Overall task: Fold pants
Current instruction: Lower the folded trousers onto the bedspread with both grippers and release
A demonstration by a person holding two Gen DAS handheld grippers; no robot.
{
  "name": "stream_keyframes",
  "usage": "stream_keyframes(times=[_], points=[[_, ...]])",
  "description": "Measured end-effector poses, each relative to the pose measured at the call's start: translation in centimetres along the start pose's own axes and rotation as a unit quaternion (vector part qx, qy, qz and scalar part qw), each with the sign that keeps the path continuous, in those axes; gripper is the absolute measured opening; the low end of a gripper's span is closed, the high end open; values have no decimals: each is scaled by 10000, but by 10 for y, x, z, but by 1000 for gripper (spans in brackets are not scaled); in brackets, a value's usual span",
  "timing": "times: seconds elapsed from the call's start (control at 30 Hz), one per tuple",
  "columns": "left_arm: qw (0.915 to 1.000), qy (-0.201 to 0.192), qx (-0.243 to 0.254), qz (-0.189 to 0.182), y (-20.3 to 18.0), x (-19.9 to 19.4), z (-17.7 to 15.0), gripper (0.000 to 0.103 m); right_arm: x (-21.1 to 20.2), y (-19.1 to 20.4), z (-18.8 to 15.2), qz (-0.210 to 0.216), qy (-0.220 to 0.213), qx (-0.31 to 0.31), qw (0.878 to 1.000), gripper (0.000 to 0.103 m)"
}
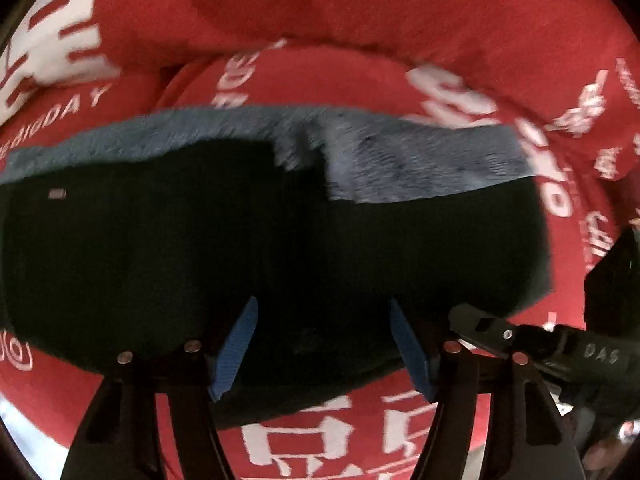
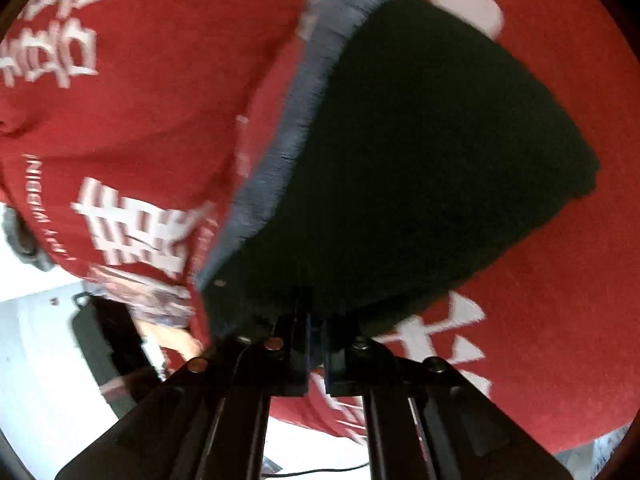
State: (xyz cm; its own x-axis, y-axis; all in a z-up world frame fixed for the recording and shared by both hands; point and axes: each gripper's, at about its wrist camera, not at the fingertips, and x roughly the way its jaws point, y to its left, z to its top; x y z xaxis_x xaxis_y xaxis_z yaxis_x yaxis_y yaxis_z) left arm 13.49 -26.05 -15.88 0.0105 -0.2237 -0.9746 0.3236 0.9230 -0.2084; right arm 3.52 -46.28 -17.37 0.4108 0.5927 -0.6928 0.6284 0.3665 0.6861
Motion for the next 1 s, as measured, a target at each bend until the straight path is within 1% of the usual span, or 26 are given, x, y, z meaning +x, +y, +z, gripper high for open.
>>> stream_keyframes(times=[0.03,0.07,0.1,0.13,0.17,0.2,0.27,0.3,0.37,0.43,0.5,0.57,0.6,0.67,0.7,0.73,0.77,0.8,0.83,0.93,1.0], points=[[9999,61,-124,-21,4,4,0,69,9,-7,0,-109,36,45,9999,4],[9998,5,-194,-60,7,1,0,69,17,-15,1,-129,67,130,9998,4],[9998,-51,-193,-34,7,-3,0,69,20,-17,3,-46,67,203,9998,4],[9998,-127,-158,57,7,-8,0,70,20,-16,4,15,84,233,9997,6],[9994,-240,-96,217,7,-16,2,70,17,-13,4,20,133,136,9998,8],[9989,-331,-55,321,6,-23,3,70,15,-10,4,-26,224,21,9997,10],[9976,-542,27,429,4,-40,9,70,12,1,2,-190,585,-245,9978,24],[9972,-619,43,426,5,-46,11,76,7,9,0,-225,677,-424,9965,24],[9955,-857,87,398,-1,-58,21,85,-15,23,-1,-173,560,-826,9949,24],[9947,-945,175,377,-13,-55,35,85,-39,35,8,-283,122,-1175,9926,24],[9951,-900,257,333,-27,-45,48,85,-56,42,25,-518,-346,-1368,9886,24],[9954,-853,356,263,-41,-30,56,85,-57,45,51,-716,-592,-1365,9863,24],[9952,-815,420,345,-48,-18,58,85,-55,44,65,-767,-683,-1331,9858,24],[9947,-567,421,742,-53,9,56,85,-42,40,86,-942,-722,-1325,9841,24],[9948,-401,362,866,-50,19,54,85,-33,36,94,-1069,-659,-1297,9836,24],[9956,-191,238,886,-42,30,48,86,-19,28,101,-1166,-493,-1214,9845,22],[9968,-269,64,748,-33,29,42,91,-13,15,103,-1192,-340,-1085,9863,21],[9975,-247,-46,660,-28,27,39,91,-6,13,102,-1083,-343,-983,9887,21],[9980,-159,-116,606,-22,25,35,91,-8,13,99,-1025,-477,-972,9888,21],[9969,-93,-50,777,-18,16,28,91,-10,16,88,-1055,-523,-1125,9866,21],[9954,-81,48,953,-17,8,26,91,-13,18,83,-1052,-458,-1114,9871,21]])
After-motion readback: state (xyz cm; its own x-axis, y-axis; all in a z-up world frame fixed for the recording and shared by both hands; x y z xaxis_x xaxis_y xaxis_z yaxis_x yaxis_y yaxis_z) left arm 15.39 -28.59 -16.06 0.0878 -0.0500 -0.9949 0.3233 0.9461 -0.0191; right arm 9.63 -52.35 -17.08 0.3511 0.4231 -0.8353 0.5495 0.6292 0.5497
